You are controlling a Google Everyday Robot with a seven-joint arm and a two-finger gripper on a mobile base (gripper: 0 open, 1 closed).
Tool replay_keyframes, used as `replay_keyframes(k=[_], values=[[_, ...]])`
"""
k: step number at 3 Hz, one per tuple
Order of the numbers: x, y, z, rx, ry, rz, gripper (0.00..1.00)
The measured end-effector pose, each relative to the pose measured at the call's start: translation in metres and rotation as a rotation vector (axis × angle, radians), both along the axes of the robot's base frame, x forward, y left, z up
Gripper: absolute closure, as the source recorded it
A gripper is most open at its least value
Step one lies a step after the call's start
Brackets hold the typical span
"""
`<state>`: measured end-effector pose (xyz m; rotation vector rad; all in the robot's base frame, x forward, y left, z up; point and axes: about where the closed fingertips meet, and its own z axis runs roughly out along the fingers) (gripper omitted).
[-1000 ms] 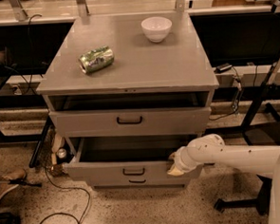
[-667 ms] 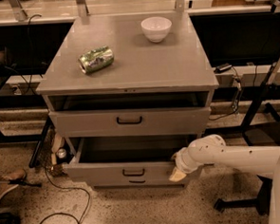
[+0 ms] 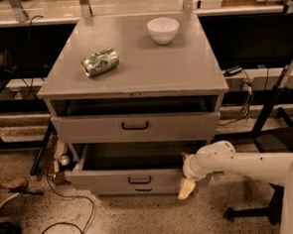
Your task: Open middle drawer
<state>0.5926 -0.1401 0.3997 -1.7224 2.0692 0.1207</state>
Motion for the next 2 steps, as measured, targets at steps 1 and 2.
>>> replay_keyframes(k=[1,2], values=[[-0.01,0.004,-0.002,-0.029,0.025,0.062,0.0],[-0.022,0.001,0.001,-0.055,0.055,0.113,0.0]])
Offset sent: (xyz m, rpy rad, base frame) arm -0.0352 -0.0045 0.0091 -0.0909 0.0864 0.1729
